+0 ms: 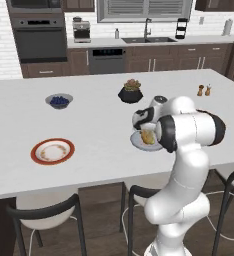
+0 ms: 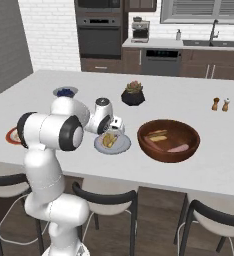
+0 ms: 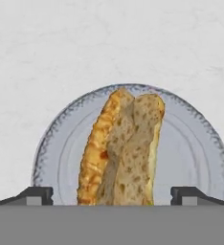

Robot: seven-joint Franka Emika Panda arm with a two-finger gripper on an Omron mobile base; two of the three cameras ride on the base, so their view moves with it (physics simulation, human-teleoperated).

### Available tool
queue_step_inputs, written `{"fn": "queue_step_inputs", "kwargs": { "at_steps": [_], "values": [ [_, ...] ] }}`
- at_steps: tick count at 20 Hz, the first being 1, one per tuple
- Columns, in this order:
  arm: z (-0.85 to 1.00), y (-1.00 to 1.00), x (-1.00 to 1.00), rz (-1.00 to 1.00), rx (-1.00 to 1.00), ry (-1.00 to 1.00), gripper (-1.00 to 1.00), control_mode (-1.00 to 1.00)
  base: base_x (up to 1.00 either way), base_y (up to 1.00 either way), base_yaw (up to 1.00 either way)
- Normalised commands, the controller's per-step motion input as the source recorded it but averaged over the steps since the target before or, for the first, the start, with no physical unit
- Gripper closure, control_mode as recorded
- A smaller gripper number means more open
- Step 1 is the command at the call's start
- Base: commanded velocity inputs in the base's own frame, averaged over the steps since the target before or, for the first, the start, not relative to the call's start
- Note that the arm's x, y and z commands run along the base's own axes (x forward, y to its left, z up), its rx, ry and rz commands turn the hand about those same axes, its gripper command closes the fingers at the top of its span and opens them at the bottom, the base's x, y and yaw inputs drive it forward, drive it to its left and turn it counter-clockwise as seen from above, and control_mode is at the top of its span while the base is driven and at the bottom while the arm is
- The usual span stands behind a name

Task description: Place one bun and one sausage from the bowl on each plate.

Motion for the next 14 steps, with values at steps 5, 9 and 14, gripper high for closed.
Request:
{"fn": "queue_step_inputs", "kwargs": {
  "at_steps": [5, 9, 14],
  "values": [
    [0.67, -0.69, -0.40, -0.13, -0.04, -0.03, -1.00, -1.00, 0.00, 0.00, 0.00],
    [0.48, -1.00, -0.62, -0.33, -0.07, 0.11, -1.00, -1.00, 0.00, 0.00, 0.00],
    [0.43, -1.00, -0.26, -0.38, -0.01, 0.18, -1.00, -1.00, 0.00, 0.00, 0.00]
  ]
}}
